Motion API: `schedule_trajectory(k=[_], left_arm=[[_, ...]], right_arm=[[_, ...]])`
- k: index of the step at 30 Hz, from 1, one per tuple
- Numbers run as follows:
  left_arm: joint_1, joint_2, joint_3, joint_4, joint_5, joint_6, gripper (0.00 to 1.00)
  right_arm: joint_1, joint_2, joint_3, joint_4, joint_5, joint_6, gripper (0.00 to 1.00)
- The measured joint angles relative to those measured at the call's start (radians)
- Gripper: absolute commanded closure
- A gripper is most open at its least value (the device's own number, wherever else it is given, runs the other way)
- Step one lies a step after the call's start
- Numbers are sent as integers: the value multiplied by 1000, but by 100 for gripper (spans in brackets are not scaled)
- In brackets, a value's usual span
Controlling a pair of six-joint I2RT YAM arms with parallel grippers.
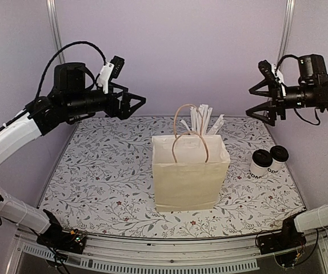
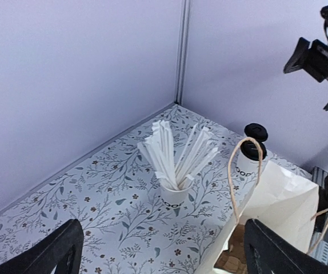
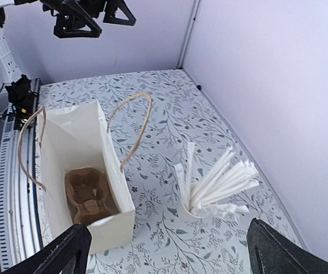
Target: Pack the takeout coffee
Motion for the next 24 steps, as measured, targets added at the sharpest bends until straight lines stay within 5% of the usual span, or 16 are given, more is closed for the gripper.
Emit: schedule_trajectory(k=[4,9,24], left_arm=[[63,-42,-132,124,-34,60,5],[155,33,-216,189,8,50,18],[212,-3,-317,258,154,-7,16]], right_arm=[[-147,-144,-142,-31,63,-32,13],[-300,-71,-258,-85,196,-60,14],[-327,149,-385,-150,567,-129,12]])
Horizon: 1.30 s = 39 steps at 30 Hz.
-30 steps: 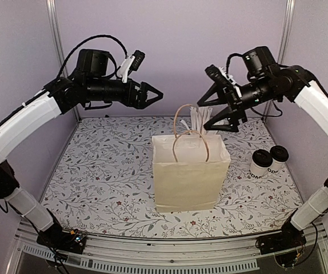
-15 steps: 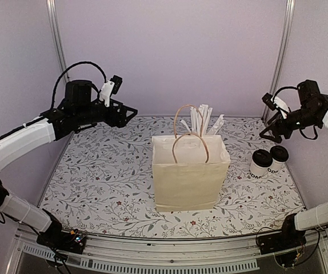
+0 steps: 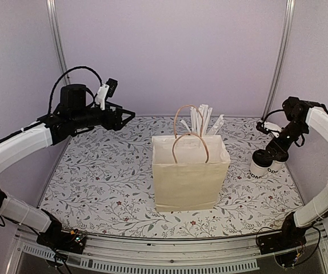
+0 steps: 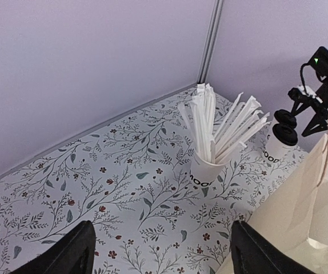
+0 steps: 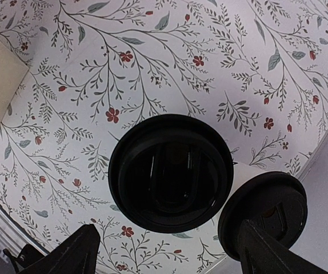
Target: Pack the takeout coffee
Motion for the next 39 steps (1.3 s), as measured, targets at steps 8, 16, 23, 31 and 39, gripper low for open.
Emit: schedule_trajectory(k=[8,16,23,31,39], left_arm=[[0,0,0,4,17,-5,16],[0,0,0,4,31,-5,17],[1,0,0,4,40,-4,18],[2,0,0,3,45,-4,18],[3,0,0,3,52,-4,18]], right_arm=[[0,53,6,-9,40,-25,10],[0,114,85,-33,34,-42,10],[12,209,185,-72,6,-43,5],[45,241,184,-99,6,-45,7],[63,251,173,-98,11,-41,11]])
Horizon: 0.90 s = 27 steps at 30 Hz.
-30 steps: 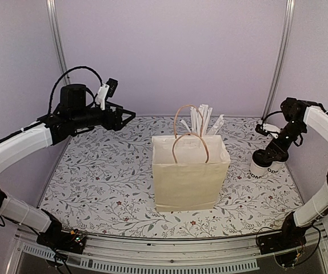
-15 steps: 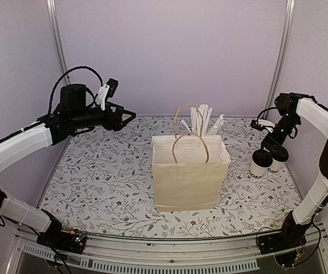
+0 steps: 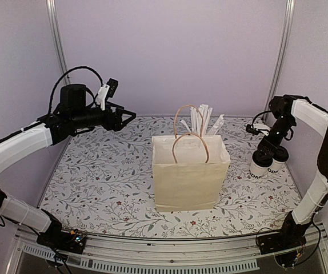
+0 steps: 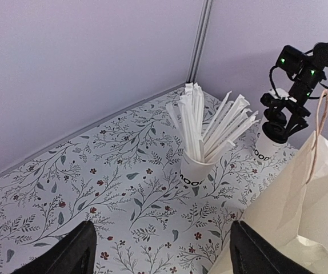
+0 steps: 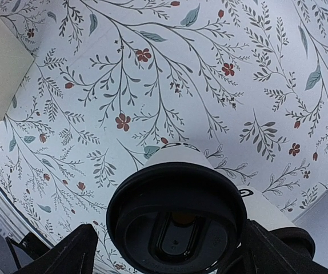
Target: Pack the takeout coffee
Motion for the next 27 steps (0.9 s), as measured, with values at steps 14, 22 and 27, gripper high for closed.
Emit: schedule_trajectory(k=[14,22,27], left_arm=[[0,0,0,0,3,0,18],[0,0,0,0,4,0,18],[1,0,0,0,7,0,18]], right_arm=[[3,10,-34,9,37,7,25],[4,6,-41,16,51,18,26],[5,-14,-64,33,56,21,26]])
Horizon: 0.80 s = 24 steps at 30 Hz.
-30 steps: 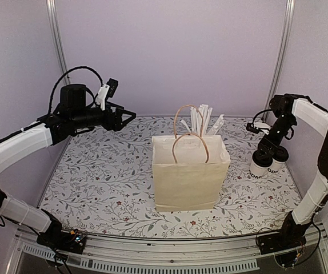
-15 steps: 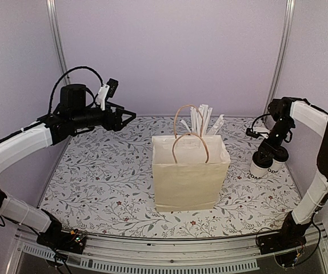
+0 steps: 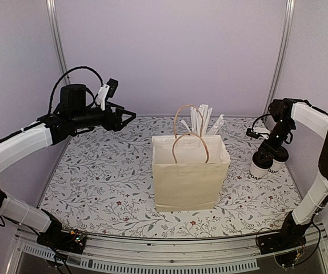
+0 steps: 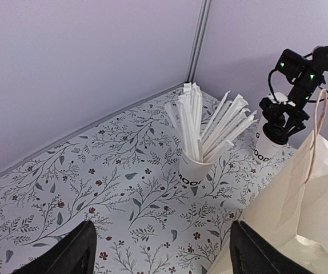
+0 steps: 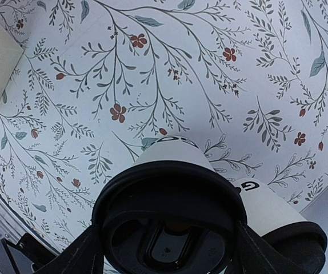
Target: Pack the takeout coffee
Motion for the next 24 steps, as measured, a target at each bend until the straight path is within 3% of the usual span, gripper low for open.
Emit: schedule_trajectory(k=[11,24], left_arm=[[1,3,0,0,8,0,18],[1,3,0,0,15,0,18]], right_arm=[[3,-14,-22,22,13,1,20],[8,-29,-32,11,26,5,43]])
